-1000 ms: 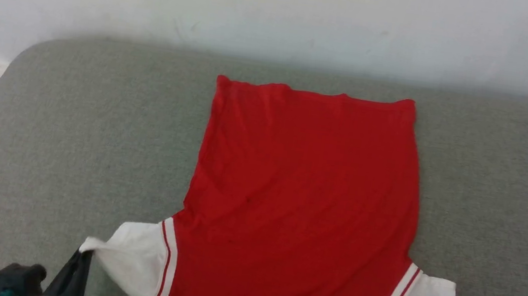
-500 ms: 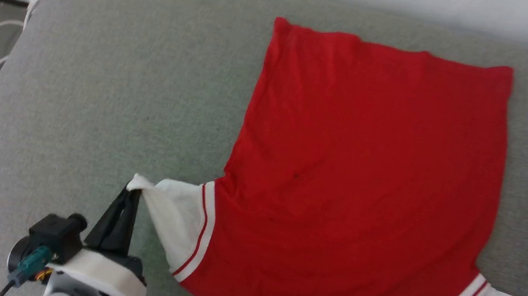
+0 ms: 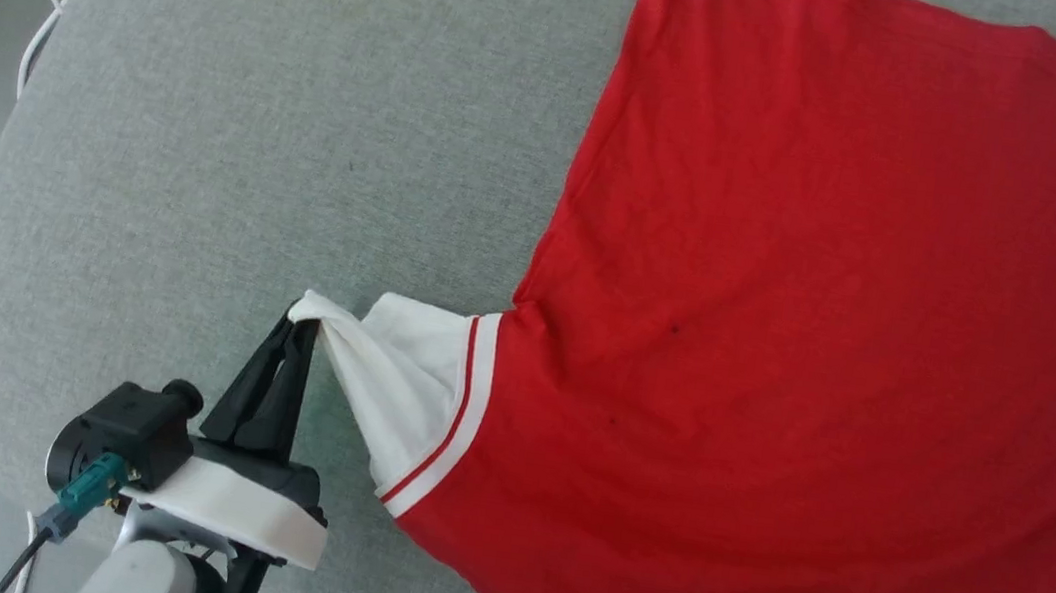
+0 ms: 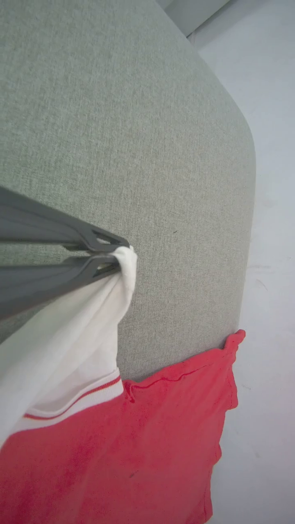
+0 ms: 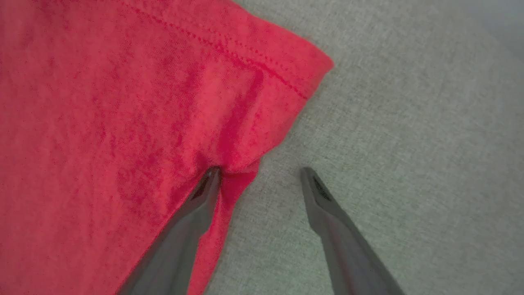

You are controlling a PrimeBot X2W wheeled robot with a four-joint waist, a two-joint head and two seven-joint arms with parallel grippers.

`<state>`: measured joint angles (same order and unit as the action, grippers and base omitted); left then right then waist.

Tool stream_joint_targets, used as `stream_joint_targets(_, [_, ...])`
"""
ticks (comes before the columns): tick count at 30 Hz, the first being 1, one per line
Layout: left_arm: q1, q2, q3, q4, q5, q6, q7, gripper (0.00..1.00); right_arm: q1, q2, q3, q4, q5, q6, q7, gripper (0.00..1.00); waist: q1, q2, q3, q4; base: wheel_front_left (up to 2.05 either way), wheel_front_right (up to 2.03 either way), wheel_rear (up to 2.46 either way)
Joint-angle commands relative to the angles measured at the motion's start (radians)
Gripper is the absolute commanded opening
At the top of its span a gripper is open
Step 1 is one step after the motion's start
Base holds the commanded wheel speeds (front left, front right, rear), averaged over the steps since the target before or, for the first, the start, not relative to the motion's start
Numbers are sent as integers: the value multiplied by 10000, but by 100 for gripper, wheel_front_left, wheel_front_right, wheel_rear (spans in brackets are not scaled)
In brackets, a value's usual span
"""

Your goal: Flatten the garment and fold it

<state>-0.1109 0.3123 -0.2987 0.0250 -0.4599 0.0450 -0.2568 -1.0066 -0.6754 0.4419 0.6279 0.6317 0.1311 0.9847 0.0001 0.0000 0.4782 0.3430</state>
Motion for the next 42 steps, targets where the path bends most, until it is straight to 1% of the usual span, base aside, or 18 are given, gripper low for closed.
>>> stream_joint_targets(1, [-97,-92,139,43,161,-75,-49,0,506,177,250,188,45,-4,5,100,-1,0,241,161,0,0,0])
stream_joint_targets(2, [-82,-112,176,65,193,-102,-49,0,600,196,268,215,134,-4,5,100,-1,0,232,132,0,0,0])
stream_joint_targets(3, [-70,-126,211,89,219,-129,-49,0,662,186,311,216,178,-4,9,96,-1,0,219,105,0,0,0])
stream_joint_targets(4, [-53,-133,262,114,247,-145,-49,0,700,158,418,166,195,-4,29,0,-1,0,196,56,0,0,0])
stream_joint_targets(8, [4,-149,426,210,345,-213,-49,0,592,-36,643,-15,273,-4,-137,0,-1,0,30,-96,0,0,0])
stream_joint_targets(12, [108,-151,528,280,404,-251,-49,0,392,11,735,-123,363,-4,-511,0,-1,0,-239,-268,0,0,0])
stream_joint_targets(15, [391,-128,675,409,444,-248,-49,0,200,27,991,-368,556,-4,-1189,0,-1,0,-883,-567,0,0,0])
stream_joint_targets(17, [584,-80,764,464,465,-213,-49,0,159,-60,1128,-591,817,-4,-1496,0,-1,0,-1254,-734,0,0,0])
stream_joint_targets(18, [584,-80,764,464,465,-213,-49,0,159,-60,1128,-591,817,-4,-1496,0,-1,0,-1254,-734,0,0,0])
stream_joint_targets(19, [795,-34,849,490,463,-179,-49,0,198,-305,1467,-1001,1011,-4,-1734,0,-1,0,-1620,-881,0,0,0])
stream_joint_targets(21, [1046,45,938,520,457,-109,-49,0,328,-641,1845,-1547,1267,-4,-1958,0,-1,0,-1965,-1072,0,0,0])
stream_joint_targets(22, [1046,45,938,520,457,-109,-49,0,328,-641,1845,-1547,1267,-4,-1958,0,-1,0,-1965,-1072,0,0,0])
stream_joint_targets(25, [1433,160,1082,499,396,10,-40,0,679,-1295,2320,-2465,1726,-4,-2203,0,-1,0,-2402,-1387,0,0,0])
stream_joint_targets(29, [1846,298,1239,427,300,138,15,0,1450,-2419,2875,-3848,2331,-4,-2411,0,-1,0,-2818,-1758,0,0,0])
stream_joint_targets(33, [2181,417,1329,314,255,254,101,0,2651,-3611,3250,-5179,2996,-4,-2640,0,-1,0,-3168,-2098,0,0,0])
stream_joint_targets(37, [2495,543,1413,198,223,356,175,0,4136,-4697,3566,-6159,3420,-4,-2817,0,-1,0,-3413,-2442,0,0,0])
stream_joint_targets(40, [2676,608,1453,118,202,423,221,0,5274,-5263,3771,-6578,3650,-4,-3011,0,-1,0,-3538,-2640,0,0,0])
stream_joint_targets(42, [2779,631,1474,66,186,471,242,0,6009,-5463,3845,-6705,3820,-4,-3209,0,-1,0,-3583,-2748,0,0,0])
